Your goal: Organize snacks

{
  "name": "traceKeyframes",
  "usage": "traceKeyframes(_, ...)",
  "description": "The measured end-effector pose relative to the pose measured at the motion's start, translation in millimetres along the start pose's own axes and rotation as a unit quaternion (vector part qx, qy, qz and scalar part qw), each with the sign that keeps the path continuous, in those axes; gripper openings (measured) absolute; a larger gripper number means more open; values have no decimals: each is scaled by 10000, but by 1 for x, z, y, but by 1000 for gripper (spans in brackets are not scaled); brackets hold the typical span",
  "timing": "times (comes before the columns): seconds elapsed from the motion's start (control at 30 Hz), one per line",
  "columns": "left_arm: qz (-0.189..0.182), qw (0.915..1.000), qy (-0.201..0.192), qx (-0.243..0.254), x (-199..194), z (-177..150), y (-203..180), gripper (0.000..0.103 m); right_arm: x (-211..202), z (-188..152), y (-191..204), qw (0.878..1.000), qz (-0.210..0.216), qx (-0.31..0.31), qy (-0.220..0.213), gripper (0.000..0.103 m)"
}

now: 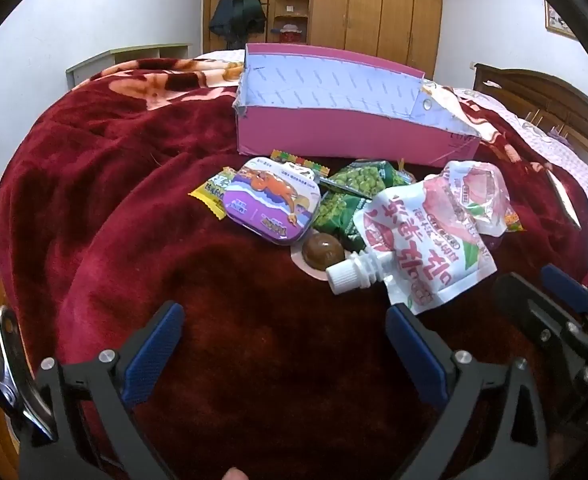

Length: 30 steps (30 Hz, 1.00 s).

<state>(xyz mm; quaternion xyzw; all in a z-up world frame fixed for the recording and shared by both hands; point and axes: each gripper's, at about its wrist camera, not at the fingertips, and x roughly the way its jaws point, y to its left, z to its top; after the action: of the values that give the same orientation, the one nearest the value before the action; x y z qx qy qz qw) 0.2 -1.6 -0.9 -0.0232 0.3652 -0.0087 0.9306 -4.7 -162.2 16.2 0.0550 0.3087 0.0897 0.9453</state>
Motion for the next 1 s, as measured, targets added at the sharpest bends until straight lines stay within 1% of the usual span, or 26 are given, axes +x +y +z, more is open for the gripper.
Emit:
traceKeyframes(0.3, -90, 9998, 173, 0, 6, -3, 1, 103, -1, 1, 0, 10000, 0, 1, 2, 103)
traceKeyframes(0.47, -38, 9997, 215, 74, 10, -5, 0, 103, 0, 0, 1, 10000, 2, 0, 4, 103)
traceKeyframes(0.6, 14, 9998, 175, 129, 7, -4, -2, 103, 0, 0, 0, 10000, 11, 10, -1, 103)
traceKeyframes(0.77, -113, 9997, 72, 208, 0, 0, -4, 103, 1, 3, -2, 10000, 21, 27, 3, 103)
traceKeyframes(0.87, -310, 9989, -140, 332, -10, 3, -9, 103, -5, 6, -7, 10000, 39, -33, -18, 103)
traceKeyframes(1.0, -378, 9966, -415, 611, -21, 4, -21, 103, -13, 10, -10, 9998, 72, -94, -152, 103)
